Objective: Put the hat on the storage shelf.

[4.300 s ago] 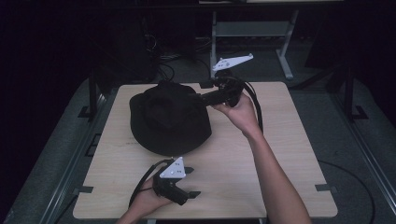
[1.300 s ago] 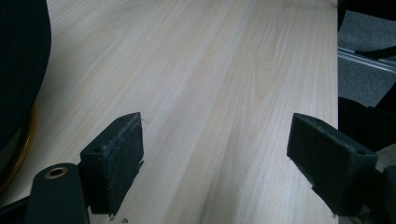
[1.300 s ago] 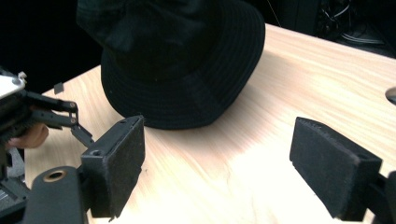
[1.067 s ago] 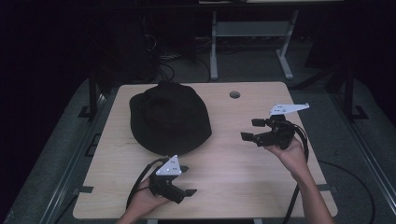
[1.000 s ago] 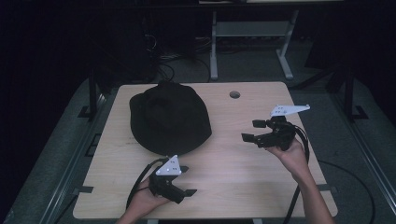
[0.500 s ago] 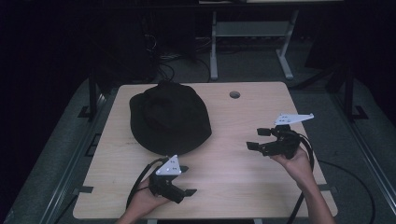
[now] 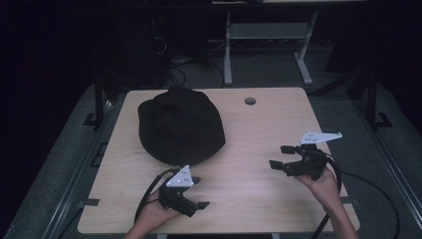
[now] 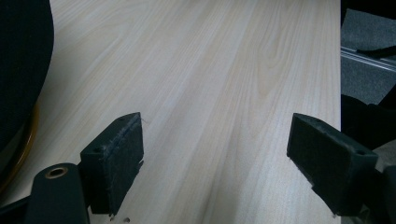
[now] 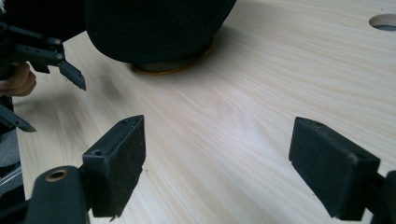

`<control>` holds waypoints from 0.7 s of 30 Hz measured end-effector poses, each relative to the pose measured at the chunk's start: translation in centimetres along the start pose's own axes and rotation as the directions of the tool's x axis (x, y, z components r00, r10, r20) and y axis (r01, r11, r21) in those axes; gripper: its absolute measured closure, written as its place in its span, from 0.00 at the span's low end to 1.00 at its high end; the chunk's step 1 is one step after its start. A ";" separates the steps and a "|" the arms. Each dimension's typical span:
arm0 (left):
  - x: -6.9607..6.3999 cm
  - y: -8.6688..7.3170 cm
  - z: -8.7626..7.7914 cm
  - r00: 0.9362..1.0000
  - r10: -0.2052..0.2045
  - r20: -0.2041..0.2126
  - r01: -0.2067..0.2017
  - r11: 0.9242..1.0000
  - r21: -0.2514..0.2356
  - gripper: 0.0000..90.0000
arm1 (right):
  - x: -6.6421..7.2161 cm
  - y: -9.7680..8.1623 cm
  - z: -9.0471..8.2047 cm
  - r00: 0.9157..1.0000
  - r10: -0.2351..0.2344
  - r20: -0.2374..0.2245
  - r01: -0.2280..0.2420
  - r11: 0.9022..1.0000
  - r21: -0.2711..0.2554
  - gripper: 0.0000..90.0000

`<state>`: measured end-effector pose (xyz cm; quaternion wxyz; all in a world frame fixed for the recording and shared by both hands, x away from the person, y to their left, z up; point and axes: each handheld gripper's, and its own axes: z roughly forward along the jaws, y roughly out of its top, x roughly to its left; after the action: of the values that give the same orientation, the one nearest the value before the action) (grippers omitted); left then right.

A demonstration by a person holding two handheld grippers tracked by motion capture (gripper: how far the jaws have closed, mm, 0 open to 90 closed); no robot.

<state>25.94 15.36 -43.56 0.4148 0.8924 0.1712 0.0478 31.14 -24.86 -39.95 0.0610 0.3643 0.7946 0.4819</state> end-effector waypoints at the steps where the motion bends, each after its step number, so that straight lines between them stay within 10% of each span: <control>1: 0.0 0.0 0.0 1.000 -0.001 0.001 0.001 1.000 0.001 0.20 | 0.0 -0.2 -0.1 1.000 -0.002 0.001 0.002 1.000 -0.004 0.20; 21: 0.0 0.2 -0.1 1.000 -0.017 0.017 0.018 1.000 -0.026 0.20 | 1.5 -4.7 -2.5 1.000 0.027 -0.003 -0.027 0.998 -0.059 0.19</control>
<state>26.01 15.31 -43.32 0.4282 0.8857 0.1749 0.0391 26.44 -26.94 -42.08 0.0643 0.3727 0.7749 0.5064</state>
